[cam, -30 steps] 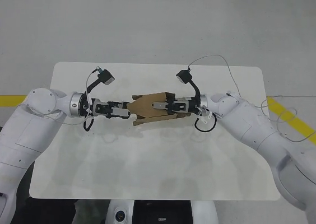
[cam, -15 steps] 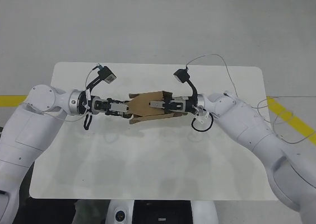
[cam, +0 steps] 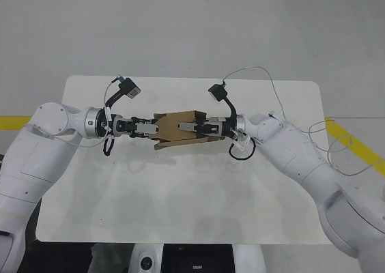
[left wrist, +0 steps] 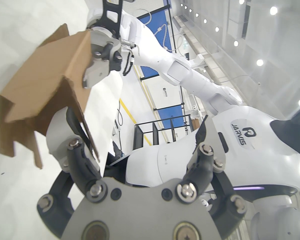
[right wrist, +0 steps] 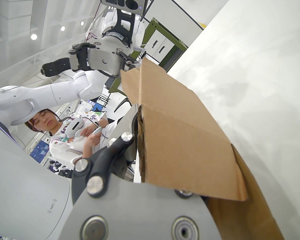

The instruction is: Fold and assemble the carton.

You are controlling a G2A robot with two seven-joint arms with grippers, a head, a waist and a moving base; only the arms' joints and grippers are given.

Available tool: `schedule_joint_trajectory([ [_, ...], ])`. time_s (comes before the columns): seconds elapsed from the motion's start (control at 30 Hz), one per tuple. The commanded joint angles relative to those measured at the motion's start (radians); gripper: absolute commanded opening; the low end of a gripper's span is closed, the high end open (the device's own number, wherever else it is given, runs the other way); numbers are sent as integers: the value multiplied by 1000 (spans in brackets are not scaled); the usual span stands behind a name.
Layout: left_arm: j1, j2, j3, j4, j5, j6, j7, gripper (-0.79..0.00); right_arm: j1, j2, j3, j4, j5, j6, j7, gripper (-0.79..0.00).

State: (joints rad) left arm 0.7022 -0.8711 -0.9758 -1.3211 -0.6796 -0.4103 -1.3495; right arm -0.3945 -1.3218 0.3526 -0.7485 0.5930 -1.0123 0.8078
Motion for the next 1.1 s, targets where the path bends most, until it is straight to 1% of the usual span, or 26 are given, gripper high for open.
schedule_joint_trajectory([
  [0.0,0,0,0,-1,-4,1,-1,0,0,0,0,0,0,0,0,-785],
  [0.83,0,0,0,-1,-4,1,-1,0,-3,0,1,-3,-1,5,-4,-785],
  [0.93,18,0,-4,-32,13,15,36,0,-14,8,21,-32,-36,38,-24,-785],
  [1.07,34,0,-17,-59,1,27,37,0,-24,27,55,-62,-61,68,-2,-785],
])
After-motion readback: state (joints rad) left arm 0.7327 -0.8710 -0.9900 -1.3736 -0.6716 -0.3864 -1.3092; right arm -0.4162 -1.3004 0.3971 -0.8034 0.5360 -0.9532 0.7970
